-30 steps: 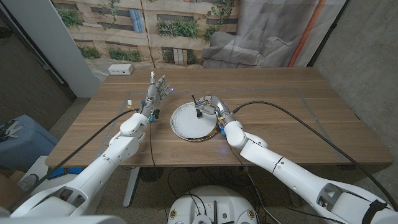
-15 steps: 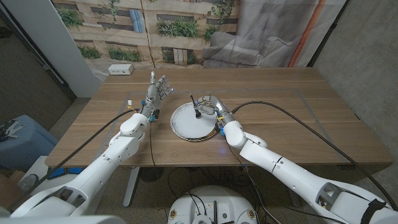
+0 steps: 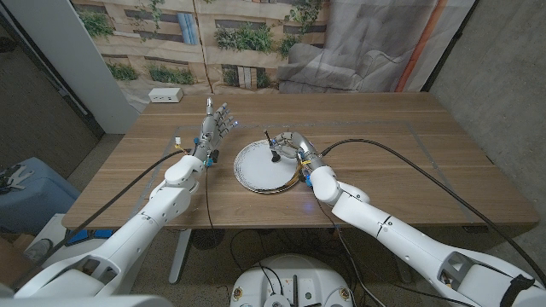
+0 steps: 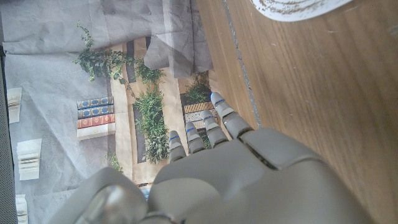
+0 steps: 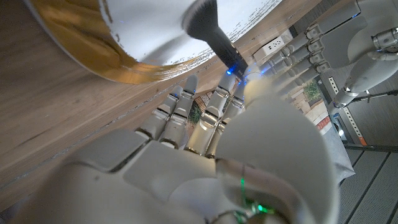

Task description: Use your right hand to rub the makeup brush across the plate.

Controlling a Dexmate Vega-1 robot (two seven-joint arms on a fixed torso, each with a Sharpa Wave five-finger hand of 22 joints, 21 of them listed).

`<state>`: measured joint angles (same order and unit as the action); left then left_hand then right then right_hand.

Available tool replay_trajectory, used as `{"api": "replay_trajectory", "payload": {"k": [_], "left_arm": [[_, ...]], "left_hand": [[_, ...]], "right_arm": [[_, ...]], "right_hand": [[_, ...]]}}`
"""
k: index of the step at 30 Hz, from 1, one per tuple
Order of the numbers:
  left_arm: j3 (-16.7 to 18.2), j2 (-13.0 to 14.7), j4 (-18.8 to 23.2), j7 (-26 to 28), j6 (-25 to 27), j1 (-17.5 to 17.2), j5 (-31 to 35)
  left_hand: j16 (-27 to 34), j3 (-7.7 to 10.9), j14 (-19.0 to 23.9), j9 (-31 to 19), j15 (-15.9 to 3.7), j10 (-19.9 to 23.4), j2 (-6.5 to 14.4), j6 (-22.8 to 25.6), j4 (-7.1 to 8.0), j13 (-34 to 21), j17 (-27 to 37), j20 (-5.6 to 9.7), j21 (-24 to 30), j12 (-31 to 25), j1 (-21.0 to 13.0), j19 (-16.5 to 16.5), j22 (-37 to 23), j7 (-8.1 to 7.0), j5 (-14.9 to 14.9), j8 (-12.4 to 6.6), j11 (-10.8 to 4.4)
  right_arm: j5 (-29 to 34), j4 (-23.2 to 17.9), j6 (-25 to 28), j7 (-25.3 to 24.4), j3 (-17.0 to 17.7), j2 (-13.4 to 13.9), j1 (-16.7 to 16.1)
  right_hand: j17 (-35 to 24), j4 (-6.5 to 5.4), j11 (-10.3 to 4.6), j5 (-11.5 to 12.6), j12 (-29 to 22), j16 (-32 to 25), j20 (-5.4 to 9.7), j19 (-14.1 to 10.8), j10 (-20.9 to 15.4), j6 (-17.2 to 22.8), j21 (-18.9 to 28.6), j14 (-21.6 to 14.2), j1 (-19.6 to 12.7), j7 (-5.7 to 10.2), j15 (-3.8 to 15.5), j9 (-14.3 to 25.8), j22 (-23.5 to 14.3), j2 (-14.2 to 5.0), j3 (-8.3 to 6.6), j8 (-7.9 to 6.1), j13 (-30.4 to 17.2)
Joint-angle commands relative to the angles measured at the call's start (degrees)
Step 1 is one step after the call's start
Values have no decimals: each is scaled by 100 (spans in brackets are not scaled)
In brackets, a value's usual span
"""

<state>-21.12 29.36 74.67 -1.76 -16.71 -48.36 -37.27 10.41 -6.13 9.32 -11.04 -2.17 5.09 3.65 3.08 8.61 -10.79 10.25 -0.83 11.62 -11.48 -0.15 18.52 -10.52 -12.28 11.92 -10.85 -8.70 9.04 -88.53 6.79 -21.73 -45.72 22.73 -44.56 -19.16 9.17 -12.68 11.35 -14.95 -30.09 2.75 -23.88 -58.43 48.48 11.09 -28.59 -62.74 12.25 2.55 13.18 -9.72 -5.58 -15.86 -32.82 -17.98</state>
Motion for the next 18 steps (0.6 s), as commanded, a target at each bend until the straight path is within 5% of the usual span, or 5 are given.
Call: {"api": "replay_trajectory", "payload": {"k": [1,18], "left_arm": [[1,-1,1,2,-2,-2,0],[0,-2,1,3,-1,-1,0]], "left_hand": [[19,-32,52,-13,-73,19,70,0,-4,-16,10,-26,40,-42,-5,53,-27,-38,35,-43,-26],[18,-34,51,-13,-73,19,70,1,-4,-15,10,-28,37,-42,-6,46,-27,-37,35,-43,-28]], "right_arm": [[36,-129,137,-45,66,126,-65],[49,-316,250,-82,154,263,-158]], "right_hand": [[-10,3,4,33,-24,16,157,-57,-28,-2,46,-65,-7,-7,982,7,-30,-75,-2,-42,-8],[-10,0,5,34,-24,29,154,-58,-33,-5,47,-66,2,-7,978,6,-30,-77,10,-45,-15]]}}
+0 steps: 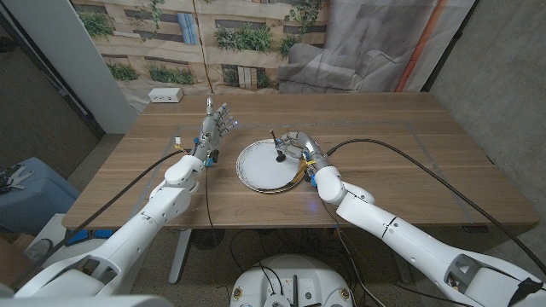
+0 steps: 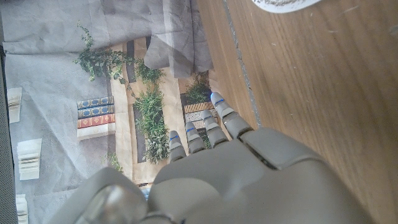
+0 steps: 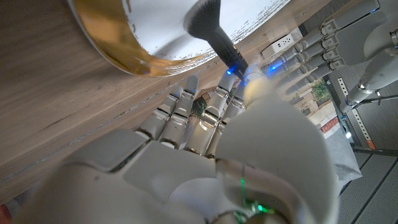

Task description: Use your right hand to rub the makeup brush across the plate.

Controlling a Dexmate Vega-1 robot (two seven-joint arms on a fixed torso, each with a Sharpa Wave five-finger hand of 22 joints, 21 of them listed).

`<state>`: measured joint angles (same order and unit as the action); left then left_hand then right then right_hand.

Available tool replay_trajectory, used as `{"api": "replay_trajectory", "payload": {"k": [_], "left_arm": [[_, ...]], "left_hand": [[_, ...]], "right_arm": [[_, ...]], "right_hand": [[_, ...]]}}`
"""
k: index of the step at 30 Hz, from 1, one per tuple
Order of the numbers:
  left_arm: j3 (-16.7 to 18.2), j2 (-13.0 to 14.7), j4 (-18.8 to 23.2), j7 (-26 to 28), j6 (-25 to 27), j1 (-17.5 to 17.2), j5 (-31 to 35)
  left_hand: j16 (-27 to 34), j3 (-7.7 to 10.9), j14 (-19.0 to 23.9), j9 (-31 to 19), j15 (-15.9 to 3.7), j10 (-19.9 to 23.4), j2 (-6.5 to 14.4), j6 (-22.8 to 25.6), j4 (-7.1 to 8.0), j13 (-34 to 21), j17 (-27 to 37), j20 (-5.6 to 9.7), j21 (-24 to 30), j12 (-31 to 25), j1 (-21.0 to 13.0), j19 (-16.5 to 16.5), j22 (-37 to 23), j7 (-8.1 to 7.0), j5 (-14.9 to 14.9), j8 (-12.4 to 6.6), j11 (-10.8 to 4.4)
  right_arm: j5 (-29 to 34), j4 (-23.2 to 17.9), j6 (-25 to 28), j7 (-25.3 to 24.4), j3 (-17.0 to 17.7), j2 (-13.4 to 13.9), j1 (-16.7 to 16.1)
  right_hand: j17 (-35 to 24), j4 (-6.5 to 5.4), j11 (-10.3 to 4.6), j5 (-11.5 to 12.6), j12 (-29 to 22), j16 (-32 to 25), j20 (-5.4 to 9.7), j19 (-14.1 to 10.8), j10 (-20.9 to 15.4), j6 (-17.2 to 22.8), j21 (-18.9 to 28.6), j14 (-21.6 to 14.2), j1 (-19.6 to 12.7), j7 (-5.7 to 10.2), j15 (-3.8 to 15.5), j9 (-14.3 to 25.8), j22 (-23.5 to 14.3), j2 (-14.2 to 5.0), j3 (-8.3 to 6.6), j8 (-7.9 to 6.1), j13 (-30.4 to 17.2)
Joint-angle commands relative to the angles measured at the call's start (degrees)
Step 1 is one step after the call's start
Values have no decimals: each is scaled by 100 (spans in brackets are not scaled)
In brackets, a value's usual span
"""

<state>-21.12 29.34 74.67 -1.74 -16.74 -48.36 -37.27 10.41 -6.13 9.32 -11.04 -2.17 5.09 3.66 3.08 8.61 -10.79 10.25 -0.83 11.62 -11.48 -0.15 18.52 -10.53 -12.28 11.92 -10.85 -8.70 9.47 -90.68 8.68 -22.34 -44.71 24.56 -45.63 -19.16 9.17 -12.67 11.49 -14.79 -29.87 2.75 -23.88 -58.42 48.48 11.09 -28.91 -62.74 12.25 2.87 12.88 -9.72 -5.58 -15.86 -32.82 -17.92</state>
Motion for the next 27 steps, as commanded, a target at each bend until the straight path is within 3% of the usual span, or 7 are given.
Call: {"api": "replay_trajectory", "payload": {"k": [1,27], "left_arm": [[-1,0,1,1,1,-1,1],[0,2,5,2,3,-3,-1]], "left_hand": [[19,-34,51,-13,-72,17,70,1,-4,-15,10,-26,37,-41,-5,45,-27,-38,35,-43,-28],[18,-36,49,-13,-68,24,71,1,-4,-16,10,-27,38,-44,-6,47,-27,-38,35,-43,-28]], "right_arm": [[7,-106,72,-28,56,76,-53],[-16,-146,87,27,79,111,-57]], "right_hand": [[-11,1,5,20,-39,6,152,-58,-33,-5,47,-36,1,-7,949,35,-30,-78,11,-46,-21],[-10,-5,3,22,-32,27,158,-56,-36,-6,46,-42,21,-8,936,33,-31,-82,30,-52,-27]]}}
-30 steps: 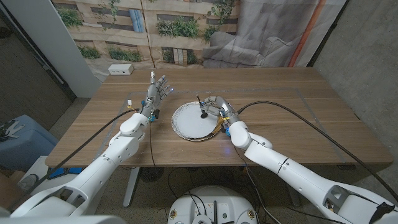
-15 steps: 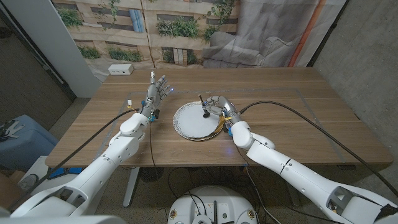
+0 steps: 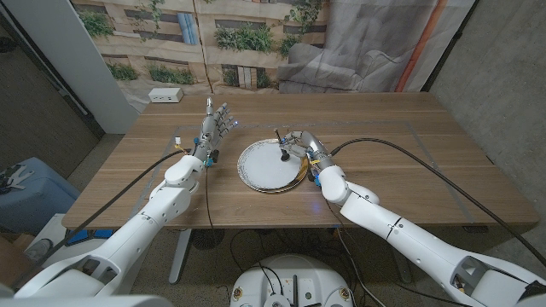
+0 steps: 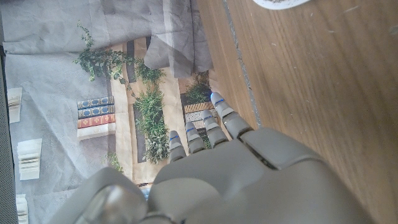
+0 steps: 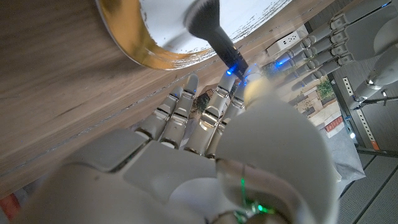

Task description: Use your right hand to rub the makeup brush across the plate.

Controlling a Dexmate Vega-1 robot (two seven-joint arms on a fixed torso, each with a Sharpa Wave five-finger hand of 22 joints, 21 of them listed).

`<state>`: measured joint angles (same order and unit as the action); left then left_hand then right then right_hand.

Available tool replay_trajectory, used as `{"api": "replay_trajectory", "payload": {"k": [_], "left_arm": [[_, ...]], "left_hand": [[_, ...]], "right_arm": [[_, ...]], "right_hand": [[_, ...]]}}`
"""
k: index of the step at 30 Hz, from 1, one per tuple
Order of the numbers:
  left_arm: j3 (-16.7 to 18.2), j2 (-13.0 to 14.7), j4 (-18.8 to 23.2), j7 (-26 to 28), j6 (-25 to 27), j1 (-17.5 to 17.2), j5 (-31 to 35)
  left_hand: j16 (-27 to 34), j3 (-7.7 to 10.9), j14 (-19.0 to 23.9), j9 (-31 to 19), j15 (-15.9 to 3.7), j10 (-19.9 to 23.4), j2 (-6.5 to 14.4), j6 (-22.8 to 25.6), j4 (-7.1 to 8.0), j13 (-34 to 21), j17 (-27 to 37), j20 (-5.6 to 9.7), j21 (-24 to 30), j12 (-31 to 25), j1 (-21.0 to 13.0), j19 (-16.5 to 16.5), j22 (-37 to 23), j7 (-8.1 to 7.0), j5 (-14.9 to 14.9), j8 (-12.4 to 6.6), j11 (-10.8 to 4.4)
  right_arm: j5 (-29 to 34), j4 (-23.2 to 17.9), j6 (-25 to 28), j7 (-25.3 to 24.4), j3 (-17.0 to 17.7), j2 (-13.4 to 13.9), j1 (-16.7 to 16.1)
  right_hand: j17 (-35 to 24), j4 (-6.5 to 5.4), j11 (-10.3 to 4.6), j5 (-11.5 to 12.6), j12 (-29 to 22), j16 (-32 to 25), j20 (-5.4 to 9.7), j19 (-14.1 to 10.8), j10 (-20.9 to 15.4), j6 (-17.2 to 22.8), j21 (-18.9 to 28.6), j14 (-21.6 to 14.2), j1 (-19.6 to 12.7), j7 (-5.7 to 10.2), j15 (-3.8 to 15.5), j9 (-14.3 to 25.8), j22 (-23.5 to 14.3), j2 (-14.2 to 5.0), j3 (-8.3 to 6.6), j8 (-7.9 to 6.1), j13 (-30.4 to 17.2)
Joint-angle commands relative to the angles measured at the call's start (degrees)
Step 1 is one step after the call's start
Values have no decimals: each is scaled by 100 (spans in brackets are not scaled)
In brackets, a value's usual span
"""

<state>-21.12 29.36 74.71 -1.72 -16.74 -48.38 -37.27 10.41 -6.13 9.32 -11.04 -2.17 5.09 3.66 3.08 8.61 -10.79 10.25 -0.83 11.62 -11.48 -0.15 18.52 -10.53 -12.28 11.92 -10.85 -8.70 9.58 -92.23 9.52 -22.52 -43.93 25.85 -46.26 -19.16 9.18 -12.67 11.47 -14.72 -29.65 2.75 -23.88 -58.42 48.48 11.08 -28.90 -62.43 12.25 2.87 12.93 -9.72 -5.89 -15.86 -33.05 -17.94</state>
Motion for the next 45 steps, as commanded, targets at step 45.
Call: {"api": "replay_trajectory", "payload": {"k": [45], "left_arm": [[0,0,1,0,1,-3,0]], "left_hand": [[20,-41,55,-13,-73,16,72,1,-4,-15,10,-25,39,-41,-6,49,-27,-38,35,-43,-35]], "right_arm": [[-136,797,-563,99,-267,-574,398]], "right_hand": [[-12,-2,5,35,-22,39,151,-48,-31,-20,44,-51,9,-5,946,25,-31,-65,53,-36,-35]]}}
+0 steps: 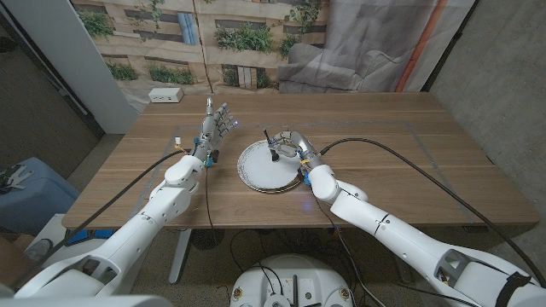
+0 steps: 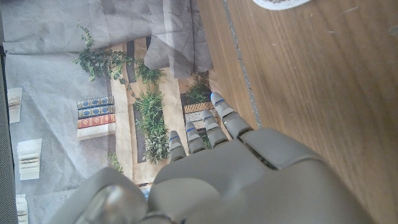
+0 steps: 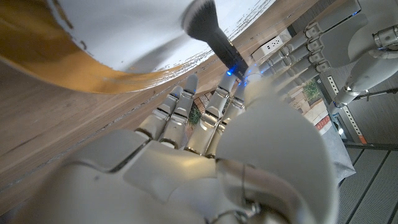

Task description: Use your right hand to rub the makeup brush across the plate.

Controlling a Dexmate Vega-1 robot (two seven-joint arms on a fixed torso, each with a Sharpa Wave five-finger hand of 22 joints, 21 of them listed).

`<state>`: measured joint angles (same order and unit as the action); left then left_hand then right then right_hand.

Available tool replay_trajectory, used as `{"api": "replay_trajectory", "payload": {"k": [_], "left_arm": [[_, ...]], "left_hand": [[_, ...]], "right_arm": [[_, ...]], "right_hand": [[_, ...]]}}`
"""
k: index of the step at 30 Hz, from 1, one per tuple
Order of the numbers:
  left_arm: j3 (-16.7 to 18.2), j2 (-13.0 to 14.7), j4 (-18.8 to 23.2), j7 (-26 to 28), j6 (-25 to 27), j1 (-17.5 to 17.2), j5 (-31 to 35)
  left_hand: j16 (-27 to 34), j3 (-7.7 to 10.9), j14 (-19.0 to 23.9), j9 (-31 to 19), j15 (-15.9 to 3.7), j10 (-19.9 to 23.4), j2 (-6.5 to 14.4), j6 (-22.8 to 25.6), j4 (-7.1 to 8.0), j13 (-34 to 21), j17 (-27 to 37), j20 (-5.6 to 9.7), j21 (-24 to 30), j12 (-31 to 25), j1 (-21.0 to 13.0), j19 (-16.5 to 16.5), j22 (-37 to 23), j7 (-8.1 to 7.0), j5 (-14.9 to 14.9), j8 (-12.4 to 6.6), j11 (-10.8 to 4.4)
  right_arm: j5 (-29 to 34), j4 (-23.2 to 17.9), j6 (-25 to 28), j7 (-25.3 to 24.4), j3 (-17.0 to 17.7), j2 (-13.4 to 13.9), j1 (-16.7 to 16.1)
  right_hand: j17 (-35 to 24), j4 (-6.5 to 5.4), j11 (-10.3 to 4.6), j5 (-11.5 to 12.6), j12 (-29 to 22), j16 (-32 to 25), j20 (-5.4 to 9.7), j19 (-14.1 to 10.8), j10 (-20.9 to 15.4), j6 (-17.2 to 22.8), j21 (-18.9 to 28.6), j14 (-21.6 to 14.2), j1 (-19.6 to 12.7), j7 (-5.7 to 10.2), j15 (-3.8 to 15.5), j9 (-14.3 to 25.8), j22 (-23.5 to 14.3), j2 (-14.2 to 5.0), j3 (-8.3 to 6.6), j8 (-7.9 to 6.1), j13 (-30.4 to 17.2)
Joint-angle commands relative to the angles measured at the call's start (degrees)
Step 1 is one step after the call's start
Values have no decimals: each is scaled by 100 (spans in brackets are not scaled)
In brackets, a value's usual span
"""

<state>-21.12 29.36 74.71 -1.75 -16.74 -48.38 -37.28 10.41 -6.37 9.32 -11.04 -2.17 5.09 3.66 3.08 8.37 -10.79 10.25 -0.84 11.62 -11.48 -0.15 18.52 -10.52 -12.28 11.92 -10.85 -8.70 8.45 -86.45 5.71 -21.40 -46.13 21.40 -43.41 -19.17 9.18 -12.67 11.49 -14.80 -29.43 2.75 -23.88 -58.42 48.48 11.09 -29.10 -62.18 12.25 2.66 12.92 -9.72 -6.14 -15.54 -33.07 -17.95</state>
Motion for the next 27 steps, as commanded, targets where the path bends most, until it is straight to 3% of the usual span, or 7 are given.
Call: {"api": "replay_trajectory", "payload": {"k": [1,18,27], "left_arm": [[0,0,1,3,0,-2,1],[0,0,0,2,1,0,0],[-1,-1,-1,2,1,1,1]], "left_hand": [[21,-17,59,-13,-73,15,73,1,20,-15,10,-25,39,-40,-6,49,-27,-38,35,-42,-35],[18,-18,51,-13,-76,14,73,1,20,-15,10,-27,39,-40,-6,51,-27,-38,35,-43,-31],[17,-19,50,-13,-75,14,73,1,20,-15,10,-26,40,-40,-6,52,-27,-38,36,-42,-30]], "right_arm": [[-31,233,-190,-21,-43,-145,118],[-101,313,-403,-150,34,-226,138],[-118,160,-326,-266,160,-156,74]], "right_hand": [[-13,0,5,32,-15,16,150,-48,-32,-20,44,-31,-16,-5,967,26,-31,-38,24,-34,-35],[-20,-3,5,36,-8,18,151,-46,-32,-15,44,-41,-13,-5,961,25,-31,-49,31,-41,-37],[-19,-2,4,39,-10,26,153,-48,-38,-8,45,-45,-9,-5,960,24,-31,-51,34,-46,-43]]}}
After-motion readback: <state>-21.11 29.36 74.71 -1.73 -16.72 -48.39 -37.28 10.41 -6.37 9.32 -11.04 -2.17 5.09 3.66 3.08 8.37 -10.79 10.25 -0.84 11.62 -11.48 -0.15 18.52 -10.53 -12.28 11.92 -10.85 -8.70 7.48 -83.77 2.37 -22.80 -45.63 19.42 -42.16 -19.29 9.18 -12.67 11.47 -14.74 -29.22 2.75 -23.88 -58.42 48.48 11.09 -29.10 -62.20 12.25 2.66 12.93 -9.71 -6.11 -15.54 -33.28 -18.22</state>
